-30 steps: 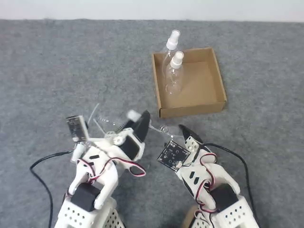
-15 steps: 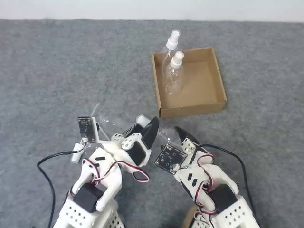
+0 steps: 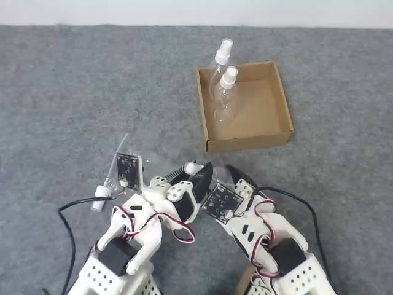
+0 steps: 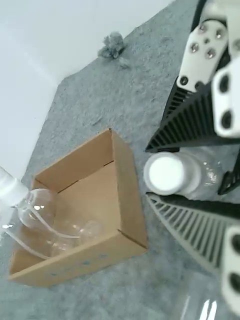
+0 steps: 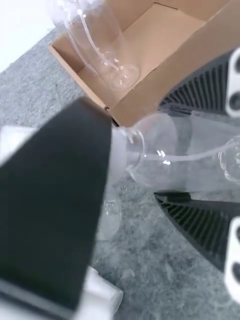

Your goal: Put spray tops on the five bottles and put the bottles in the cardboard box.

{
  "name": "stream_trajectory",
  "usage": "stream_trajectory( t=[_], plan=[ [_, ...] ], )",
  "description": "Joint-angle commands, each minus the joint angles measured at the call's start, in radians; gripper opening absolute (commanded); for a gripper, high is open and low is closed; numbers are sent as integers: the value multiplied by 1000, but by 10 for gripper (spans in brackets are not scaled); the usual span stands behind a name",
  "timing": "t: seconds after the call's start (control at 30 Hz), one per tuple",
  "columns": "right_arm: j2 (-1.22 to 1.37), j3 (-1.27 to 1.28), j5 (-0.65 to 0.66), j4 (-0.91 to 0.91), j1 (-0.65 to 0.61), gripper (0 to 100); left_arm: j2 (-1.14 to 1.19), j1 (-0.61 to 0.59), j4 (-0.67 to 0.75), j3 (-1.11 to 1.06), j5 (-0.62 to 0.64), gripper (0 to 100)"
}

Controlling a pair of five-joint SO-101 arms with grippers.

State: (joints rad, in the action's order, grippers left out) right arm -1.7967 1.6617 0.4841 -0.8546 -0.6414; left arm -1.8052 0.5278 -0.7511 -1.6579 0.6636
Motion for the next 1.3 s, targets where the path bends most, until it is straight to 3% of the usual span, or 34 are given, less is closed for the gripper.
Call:
stream_trajectory(
  t=[0.0,0.23,0.77,1.07,1.27],
  plan=[
    [-19,-14,-17,24,-2,112,-18,5,-2,10,-28,31],
    [-19,-14,-17,22,-1,112,-18,9,-46,12,-26,209],
    [-19,-6,-18,24,4,112,-18,2,-98,67,-26,218],
    [-19,-11,-23,25,79,112,-20,-71,-100,104,3,223],
    [-19,-9,-23,25,79,112,-20,-71,-101,104,64,338]
  ],
)
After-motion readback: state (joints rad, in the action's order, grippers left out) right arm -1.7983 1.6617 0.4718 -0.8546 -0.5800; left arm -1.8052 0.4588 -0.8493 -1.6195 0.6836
